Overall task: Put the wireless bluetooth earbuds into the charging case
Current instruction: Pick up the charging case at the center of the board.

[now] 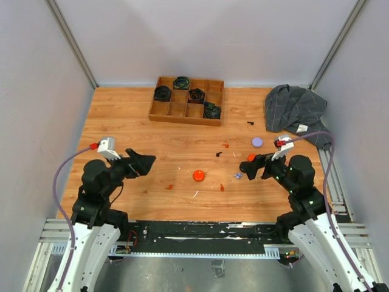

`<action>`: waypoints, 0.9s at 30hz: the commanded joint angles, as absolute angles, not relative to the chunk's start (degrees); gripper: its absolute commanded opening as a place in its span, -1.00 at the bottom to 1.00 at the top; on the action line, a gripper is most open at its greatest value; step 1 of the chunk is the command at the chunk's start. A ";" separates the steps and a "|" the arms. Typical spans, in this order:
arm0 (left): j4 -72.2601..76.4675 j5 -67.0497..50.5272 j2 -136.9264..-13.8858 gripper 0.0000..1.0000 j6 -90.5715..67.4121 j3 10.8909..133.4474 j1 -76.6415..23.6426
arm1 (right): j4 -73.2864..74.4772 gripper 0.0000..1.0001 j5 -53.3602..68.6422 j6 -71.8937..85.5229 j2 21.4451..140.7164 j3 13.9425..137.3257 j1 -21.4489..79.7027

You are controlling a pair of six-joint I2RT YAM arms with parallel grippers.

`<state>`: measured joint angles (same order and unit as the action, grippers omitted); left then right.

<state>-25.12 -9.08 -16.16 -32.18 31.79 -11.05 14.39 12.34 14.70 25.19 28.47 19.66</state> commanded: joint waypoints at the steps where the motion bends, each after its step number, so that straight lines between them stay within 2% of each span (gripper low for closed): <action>1: -18.81 -22.67 -22.25 0.99 -33.68 28.02 -10.81 | 4.91 0.97 18.29 13.62 30.42 26.09 21.07; 7: -8.40 -29.00 -28.56 0.97 -38.50 21.69 -11.30 | -4.68 0.97 20.34 13.17 40.11 22.53 25.85; 15: -1.44 -23.68 -34.39 0.96 -41.13 18.40 -17.29 | -20.44 0.98 11.66 10.54 53.50 20.05 40.89; 23: 2.04 -23.68 -39.85 0.96 -42.82 16.19 -17.49 | -28.15 1.00 -4.70 11.13 72.81 26.47 55.12; 27: 1.43 -22.94 -41.52 0.96 -42.36 16.01 -17.44 | -25.89 0.98 -12.08 13.95 80.25 31.96 59.50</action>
<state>-0.69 -23.73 -40.51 -42.37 16.32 -17.12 -23.57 -1.10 11.86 75.40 26.17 55.53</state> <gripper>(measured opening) 0.982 0.997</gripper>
